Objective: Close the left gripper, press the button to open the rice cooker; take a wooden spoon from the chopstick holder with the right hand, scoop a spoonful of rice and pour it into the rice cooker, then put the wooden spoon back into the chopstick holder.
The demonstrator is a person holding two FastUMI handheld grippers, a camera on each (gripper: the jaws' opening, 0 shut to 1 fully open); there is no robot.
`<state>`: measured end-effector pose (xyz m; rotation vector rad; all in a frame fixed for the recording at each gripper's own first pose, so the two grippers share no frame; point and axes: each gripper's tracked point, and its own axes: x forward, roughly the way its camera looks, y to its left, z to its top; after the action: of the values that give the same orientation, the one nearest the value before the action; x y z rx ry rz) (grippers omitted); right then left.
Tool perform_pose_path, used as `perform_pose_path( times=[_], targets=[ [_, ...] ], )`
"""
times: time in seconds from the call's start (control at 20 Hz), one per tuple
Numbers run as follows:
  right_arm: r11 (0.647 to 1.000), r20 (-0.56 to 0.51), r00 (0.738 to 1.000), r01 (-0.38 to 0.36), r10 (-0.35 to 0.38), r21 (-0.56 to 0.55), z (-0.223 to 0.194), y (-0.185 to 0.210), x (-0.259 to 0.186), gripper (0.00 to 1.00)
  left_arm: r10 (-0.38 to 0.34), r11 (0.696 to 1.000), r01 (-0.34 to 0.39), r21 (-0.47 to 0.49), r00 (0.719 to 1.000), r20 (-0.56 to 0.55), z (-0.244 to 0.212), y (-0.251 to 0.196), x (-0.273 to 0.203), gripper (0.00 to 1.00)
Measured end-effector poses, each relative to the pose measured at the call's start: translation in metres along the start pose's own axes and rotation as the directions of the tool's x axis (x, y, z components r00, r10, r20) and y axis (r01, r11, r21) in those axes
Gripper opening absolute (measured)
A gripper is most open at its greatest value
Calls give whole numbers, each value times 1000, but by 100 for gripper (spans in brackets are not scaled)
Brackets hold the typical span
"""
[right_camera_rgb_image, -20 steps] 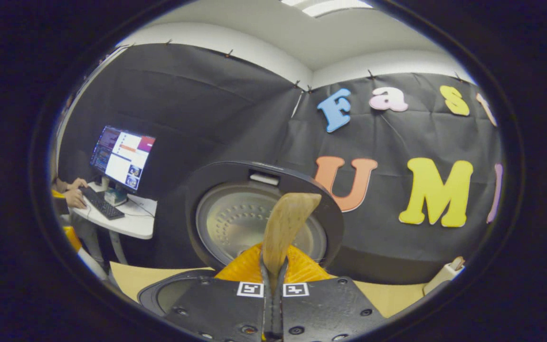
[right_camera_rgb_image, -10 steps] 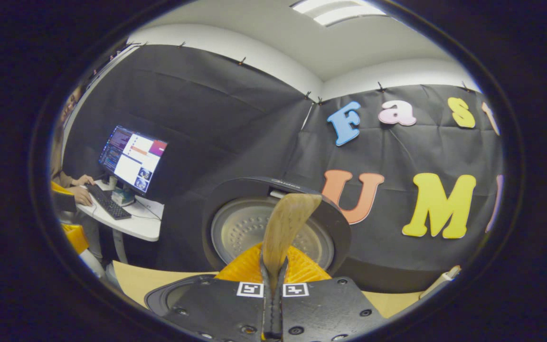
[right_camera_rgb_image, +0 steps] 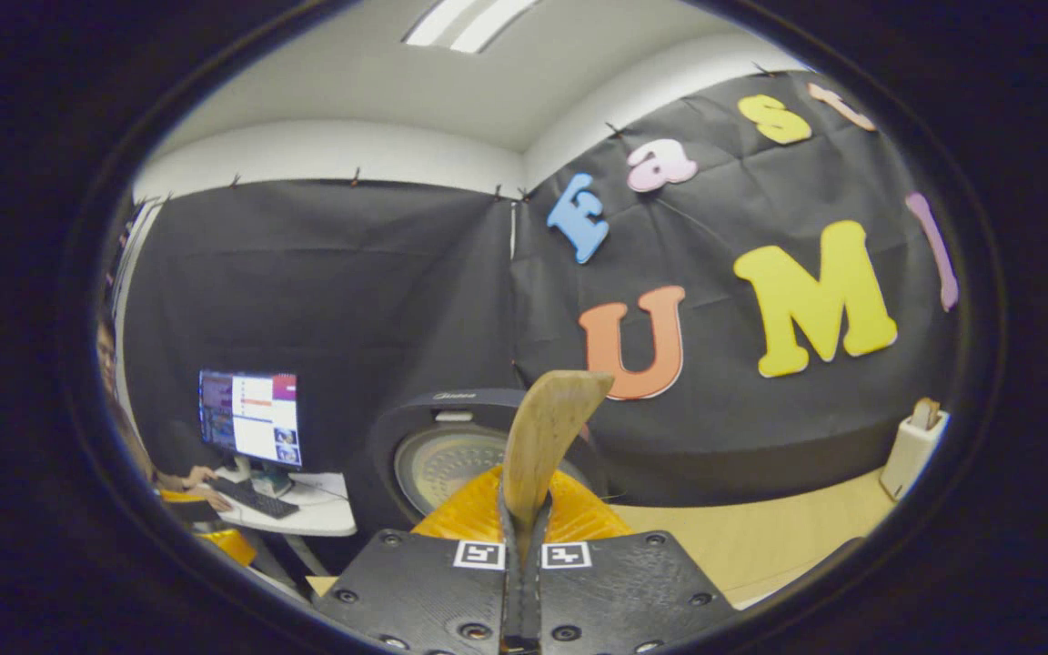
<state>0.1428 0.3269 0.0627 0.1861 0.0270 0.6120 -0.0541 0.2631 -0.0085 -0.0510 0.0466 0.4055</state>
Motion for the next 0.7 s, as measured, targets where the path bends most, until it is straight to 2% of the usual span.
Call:
perform_pose_path(
  times=[0.15,0.3,0.7],
  targets=[
    [996,20,997,74,-75,42,19,-47,-30,0,-29,1000,29,1,999,18,7,-15,-4,98],
    [983,50,983,176,-178,50,39,-107,-68,0,-63,998,63,0,998,18,7,-36,-6,98],
    [898,105,893,431,-439,88,73,-259,-175,0,-153,988,153,12,988,-23,-4,-93,-8,98]
  ],
)
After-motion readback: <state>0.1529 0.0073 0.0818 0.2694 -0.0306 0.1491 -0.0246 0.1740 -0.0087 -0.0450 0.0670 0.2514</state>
